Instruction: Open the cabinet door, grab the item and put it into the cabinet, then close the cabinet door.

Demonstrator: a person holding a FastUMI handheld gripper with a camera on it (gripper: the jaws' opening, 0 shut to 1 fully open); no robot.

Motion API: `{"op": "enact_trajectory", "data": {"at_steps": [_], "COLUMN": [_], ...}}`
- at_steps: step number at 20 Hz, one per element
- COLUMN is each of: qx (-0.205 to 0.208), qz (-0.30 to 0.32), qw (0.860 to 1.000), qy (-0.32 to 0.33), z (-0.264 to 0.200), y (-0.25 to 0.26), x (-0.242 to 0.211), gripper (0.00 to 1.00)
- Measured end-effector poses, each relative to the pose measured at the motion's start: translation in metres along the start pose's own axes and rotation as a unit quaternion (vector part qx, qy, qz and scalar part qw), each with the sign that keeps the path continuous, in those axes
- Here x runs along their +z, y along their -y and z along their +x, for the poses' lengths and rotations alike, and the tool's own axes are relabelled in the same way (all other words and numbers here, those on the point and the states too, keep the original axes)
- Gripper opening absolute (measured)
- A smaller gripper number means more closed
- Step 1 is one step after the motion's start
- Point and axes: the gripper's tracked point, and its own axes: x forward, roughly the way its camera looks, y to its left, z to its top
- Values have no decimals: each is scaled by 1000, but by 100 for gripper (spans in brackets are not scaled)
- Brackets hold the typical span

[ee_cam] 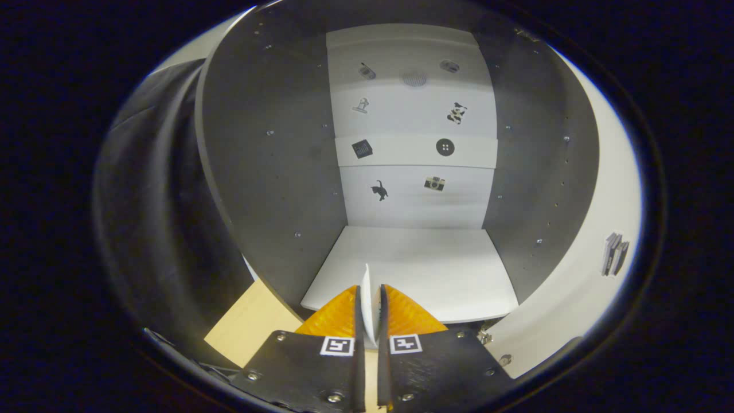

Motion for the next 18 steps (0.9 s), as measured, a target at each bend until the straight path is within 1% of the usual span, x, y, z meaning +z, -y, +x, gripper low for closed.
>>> {"op": "enact_trajectory", "data": {"at_steps": [4, 7, 13, 18], "qx": [-20, -36, -51, -52], "qz": [-1, -13, -38, -53], "qw": [1000, 999, 995, 990], "qy": [-21, -39, -78, -121], "z": [22, 37, 47, 58], "y": [13, 21, 33, 37], "x": [-4, -9, -15, -23], "gripper": [8, 9, 8, 8]}}
